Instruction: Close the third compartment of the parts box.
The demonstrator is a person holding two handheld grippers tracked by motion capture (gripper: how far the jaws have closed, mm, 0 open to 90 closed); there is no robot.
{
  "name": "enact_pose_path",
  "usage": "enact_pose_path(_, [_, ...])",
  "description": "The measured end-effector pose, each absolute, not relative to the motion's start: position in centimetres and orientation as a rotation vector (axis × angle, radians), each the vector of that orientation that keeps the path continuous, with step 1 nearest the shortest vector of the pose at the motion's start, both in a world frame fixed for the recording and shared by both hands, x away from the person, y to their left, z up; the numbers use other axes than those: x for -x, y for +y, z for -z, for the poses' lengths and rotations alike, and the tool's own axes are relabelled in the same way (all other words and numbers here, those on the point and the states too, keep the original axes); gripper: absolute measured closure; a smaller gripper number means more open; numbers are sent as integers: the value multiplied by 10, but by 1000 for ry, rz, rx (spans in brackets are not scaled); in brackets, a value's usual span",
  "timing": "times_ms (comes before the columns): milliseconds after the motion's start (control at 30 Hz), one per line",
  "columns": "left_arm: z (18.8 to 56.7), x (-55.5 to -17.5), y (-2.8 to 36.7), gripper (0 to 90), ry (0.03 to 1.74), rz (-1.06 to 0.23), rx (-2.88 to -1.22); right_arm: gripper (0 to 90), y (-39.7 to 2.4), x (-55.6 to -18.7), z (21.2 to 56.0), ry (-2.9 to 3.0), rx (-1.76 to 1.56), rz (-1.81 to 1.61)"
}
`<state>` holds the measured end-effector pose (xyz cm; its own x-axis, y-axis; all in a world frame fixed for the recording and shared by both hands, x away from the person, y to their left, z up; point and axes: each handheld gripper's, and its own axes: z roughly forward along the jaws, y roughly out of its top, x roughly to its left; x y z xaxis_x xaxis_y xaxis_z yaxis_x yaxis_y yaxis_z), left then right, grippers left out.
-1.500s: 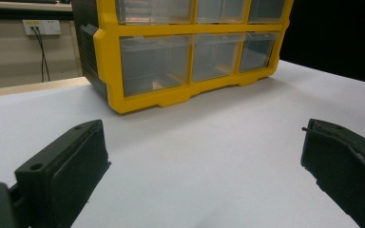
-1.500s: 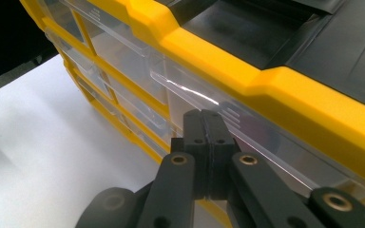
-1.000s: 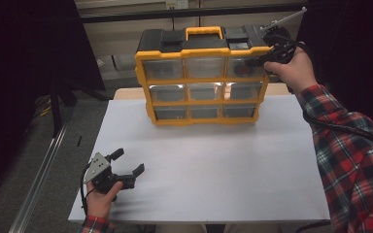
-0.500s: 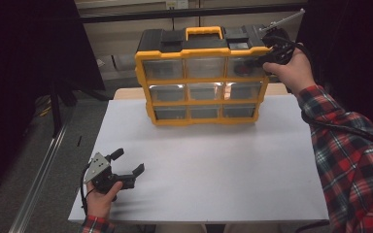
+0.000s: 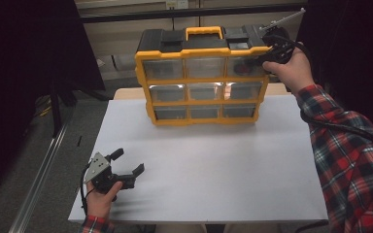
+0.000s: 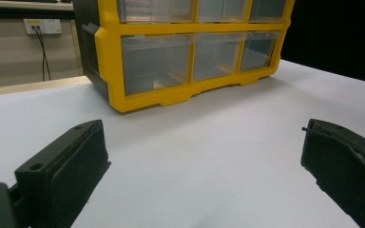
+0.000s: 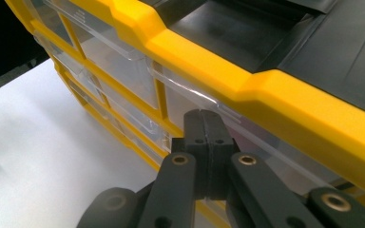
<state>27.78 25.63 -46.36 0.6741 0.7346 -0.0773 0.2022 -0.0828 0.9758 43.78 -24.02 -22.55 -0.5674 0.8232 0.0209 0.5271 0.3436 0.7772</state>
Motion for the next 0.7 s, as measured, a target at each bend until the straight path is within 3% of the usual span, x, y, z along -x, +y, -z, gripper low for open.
enact_pose_path(700, [464, -278, 255, 16, 790, -524, -1626, 874, -242, -433, 226, 2197, -1183, -1120])
